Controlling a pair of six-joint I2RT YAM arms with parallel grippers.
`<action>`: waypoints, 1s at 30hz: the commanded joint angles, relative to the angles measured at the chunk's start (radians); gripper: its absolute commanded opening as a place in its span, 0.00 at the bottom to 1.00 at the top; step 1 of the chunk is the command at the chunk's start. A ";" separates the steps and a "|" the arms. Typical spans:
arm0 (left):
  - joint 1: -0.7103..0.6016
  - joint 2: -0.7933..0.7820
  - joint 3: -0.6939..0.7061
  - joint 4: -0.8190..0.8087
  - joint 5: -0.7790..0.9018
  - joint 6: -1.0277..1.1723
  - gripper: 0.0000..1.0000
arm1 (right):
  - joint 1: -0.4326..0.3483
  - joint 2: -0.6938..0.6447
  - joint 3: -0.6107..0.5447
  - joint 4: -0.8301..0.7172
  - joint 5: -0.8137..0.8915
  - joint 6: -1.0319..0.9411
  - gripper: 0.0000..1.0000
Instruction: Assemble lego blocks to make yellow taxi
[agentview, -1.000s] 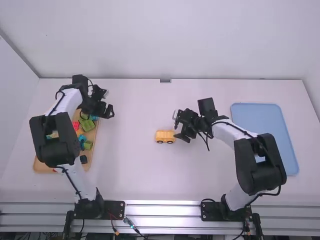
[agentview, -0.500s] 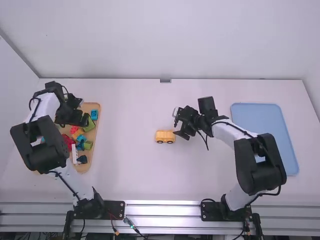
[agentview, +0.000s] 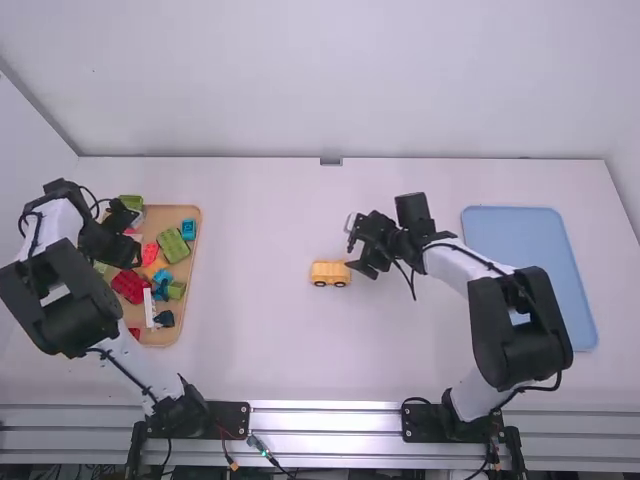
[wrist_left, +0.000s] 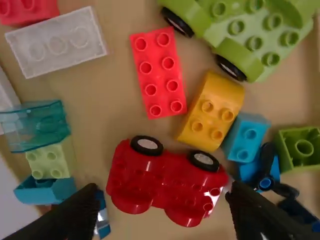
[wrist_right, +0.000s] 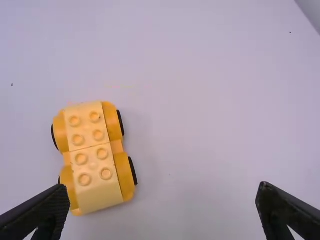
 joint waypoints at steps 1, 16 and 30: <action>-0.006 -0.029 0.009 -0.005 0.063 0.118 0.65 | 0.005 -0.024 0.003 -0.001 -0.004 0.010 0.99; -0.006 -0.029 -0.213 0.217 0.077 0.214 0.56 | 0.006 -0.024 0.003 -0.002 -0.008 0.010 0.99; -0.006 -0.029 -0.296 0.312 0.128 0.225 0.46 | 0.006 -0.024 0.003 -0.004 -0.011 0.010 0.99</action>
